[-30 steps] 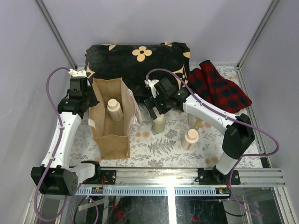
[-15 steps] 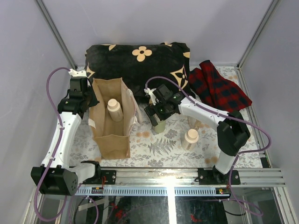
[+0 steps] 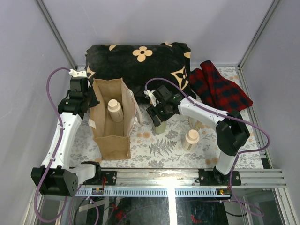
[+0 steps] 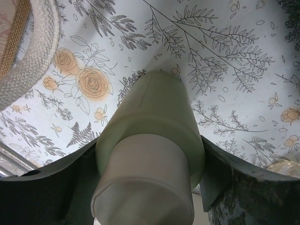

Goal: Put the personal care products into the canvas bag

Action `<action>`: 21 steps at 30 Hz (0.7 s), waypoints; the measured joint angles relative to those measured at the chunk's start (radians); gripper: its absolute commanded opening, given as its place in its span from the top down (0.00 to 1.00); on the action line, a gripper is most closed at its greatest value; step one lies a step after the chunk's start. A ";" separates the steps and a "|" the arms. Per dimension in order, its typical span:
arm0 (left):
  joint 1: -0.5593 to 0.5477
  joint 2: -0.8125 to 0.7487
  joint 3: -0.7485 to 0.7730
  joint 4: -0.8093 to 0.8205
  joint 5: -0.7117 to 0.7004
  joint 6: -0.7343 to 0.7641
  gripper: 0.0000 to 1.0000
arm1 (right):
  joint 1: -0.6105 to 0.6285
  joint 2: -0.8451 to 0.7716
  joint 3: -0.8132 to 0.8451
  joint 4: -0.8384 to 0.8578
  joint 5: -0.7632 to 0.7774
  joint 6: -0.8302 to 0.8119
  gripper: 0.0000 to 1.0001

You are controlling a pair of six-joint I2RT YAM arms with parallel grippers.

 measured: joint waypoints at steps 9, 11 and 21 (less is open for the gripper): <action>0.001 0.002 0.000 0.000 -0.001 0.000 1.00 | 0.000 0.004 0.077 -0.096 0.040 -0.009 0.93; 0.001 0.002 0.000 0.000 -0.002 0.000 1.00 | 0.000 0.005 0.131 -0.131 0.055 -0.013 0.93; 0.005 0.002 0.000 0.000 -0.009 -0.001 1.00 | -0.032 0.002 0.463 -0.251 0.089 -0.027 0.95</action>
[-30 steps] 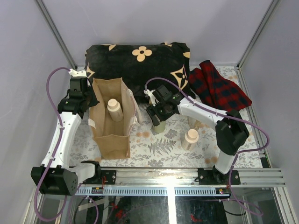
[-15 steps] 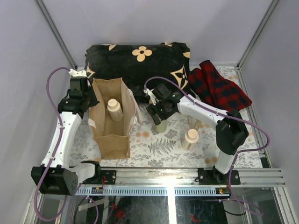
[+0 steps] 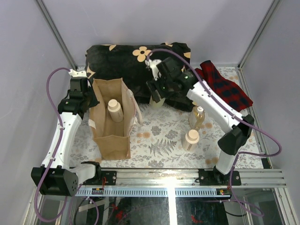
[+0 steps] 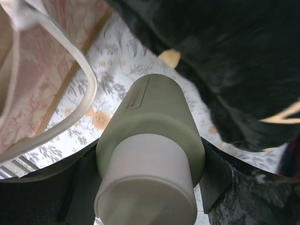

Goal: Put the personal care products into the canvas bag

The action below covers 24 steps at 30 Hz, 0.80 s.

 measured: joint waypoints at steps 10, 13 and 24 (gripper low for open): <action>0.001 0.000 0.000 0.000 0.001 0.000 1.00 | -0.008 0.010 0.405 -0.134 0.049 -0.045 0.97; 0.002 0.000 0.000 0.000 0.001 0.000 1.00 | -0.009 0.025 0.438 -0.146 -0.019 -0.034 0.97; 0.002 0.000 0.000 0.001 0.001 0.000 1.00 | -0.008 0.001 0.259 -0.008 -0.257 -0.002 0.98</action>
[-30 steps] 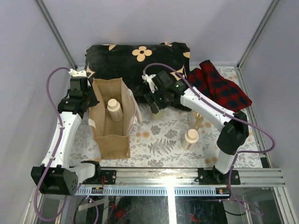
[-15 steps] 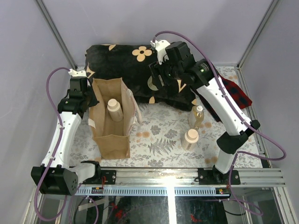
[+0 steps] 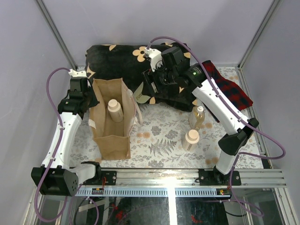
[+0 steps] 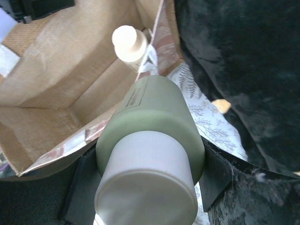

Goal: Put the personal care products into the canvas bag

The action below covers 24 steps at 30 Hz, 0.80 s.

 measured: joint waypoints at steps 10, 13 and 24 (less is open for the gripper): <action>0.001 0.001 -0.002 0.004 0.000 0.000 1.00 | 0.024 -0.020 -0.058 0.135 -0.127 0.012 0.98; 0.001 0.002 -0.002 0.004 0.000 0.000 1.00 | 0.032 -0.020 -0.058 0.152 -0.163 0.010 0.98; 0.003 0.010 -0.002 0.010 0.006 0.000 1.00 | 0.145 0.066 -0.037 0.158 -0.282 -0.053 0.98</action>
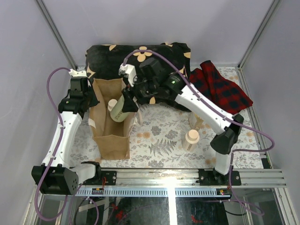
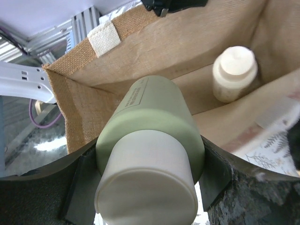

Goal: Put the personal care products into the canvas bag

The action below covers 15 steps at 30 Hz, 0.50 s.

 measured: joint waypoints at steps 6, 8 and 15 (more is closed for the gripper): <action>0.000 0.001 0.000 0.003 0.008 -0.004 1.00 | 0.027 0.108 0.000 0.026 -0.020 -0.021 0.99; 0.000 0.001 0.000 0.003 0.012 -0.007 1.00 | 0.027 0.137 0.000 0.029 0.000 -0.035 0.99; 0.000 0.001 0.000 0.006 0.022 -0.018 1.00 | 0.034 0.232 0.001 0.057 0.105 -0.085 0.99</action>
